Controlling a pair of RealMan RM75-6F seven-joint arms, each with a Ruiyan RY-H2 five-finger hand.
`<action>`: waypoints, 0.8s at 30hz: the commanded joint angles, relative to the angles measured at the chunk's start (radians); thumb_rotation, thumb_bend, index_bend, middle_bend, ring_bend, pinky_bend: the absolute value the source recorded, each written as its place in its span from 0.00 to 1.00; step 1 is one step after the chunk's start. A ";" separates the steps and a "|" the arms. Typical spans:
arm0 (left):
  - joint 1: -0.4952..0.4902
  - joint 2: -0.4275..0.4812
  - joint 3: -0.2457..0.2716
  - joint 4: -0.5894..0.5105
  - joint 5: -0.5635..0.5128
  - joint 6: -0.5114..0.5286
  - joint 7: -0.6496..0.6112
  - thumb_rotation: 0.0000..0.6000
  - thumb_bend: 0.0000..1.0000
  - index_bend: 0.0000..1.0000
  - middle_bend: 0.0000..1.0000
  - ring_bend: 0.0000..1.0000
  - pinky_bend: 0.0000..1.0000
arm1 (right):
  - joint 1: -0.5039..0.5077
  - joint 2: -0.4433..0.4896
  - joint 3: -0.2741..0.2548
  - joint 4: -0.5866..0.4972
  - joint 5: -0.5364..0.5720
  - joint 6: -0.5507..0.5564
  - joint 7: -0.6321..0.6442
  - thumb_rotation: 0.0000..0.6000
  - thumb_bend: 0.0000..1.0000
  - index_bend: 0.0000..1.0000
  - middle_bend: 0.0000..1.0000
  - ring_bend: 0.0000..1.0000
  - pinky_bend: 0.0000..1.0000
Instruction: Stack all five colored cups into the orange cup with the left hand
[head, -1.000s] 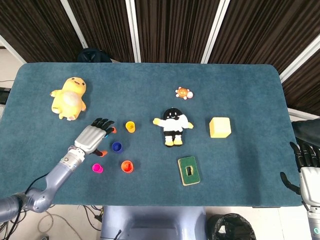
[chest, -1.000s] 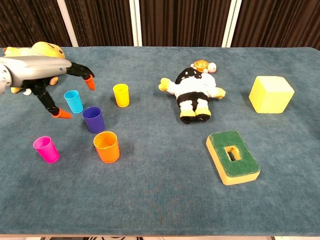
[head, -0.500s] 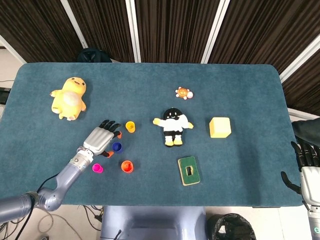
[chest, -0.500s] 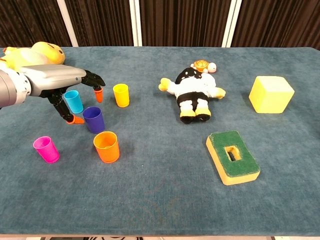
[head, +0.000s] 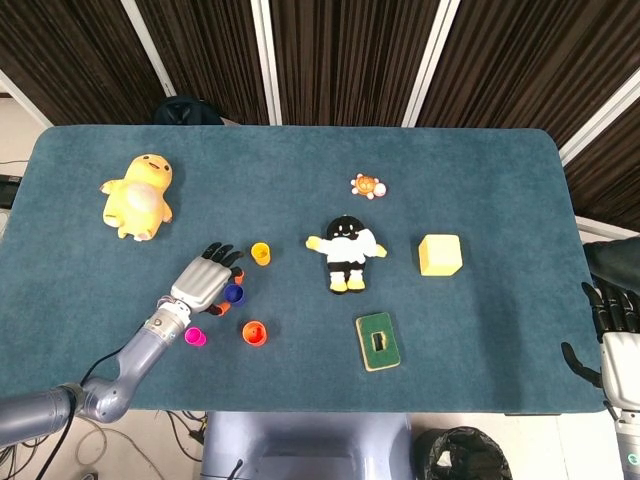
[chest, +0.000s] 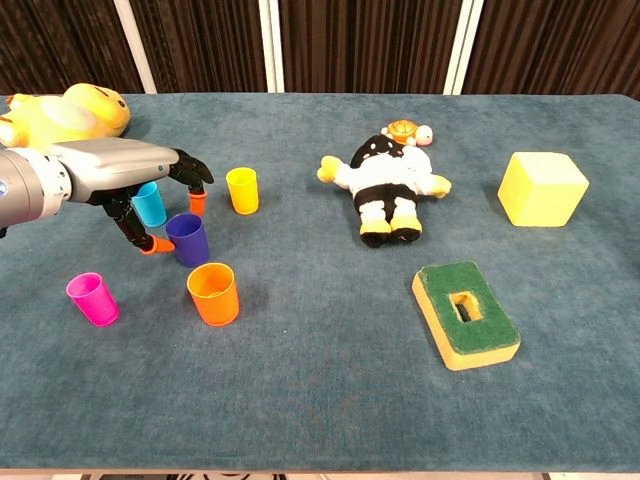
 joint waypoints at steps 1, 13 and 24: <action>-0.002 -0.002 0.003 0.002 0.002 0.001 -0.001 1.00 0.26 0.44 0.12 0.00 0.04 | 0.000 0.000 0.000 -0.001 -0.001 0.001 0.001 1.00 0.37 0.07 0.04 0.07 0.04; -0.008 0.011 0.010 -0.026 0.029 0.025 -0.022 1.00 0.32 0.49 0.14 0.00 0.04 | 0.000 0.001 0.000 -0.002 -0.003 0.002 0.002 1.00 0.37 0.07 0.04 0.07 0.04; -0.008 0.151 -0.009 -0.261 0.105 0.078 -0.034 1.00 0.31 0.45 0.14 0.00 0.04 | 0.001 -0.001 -0.002 -0.004 -0.005 0.000 -0.005 1.00 0.37 0.07 0.04 0.07 0.04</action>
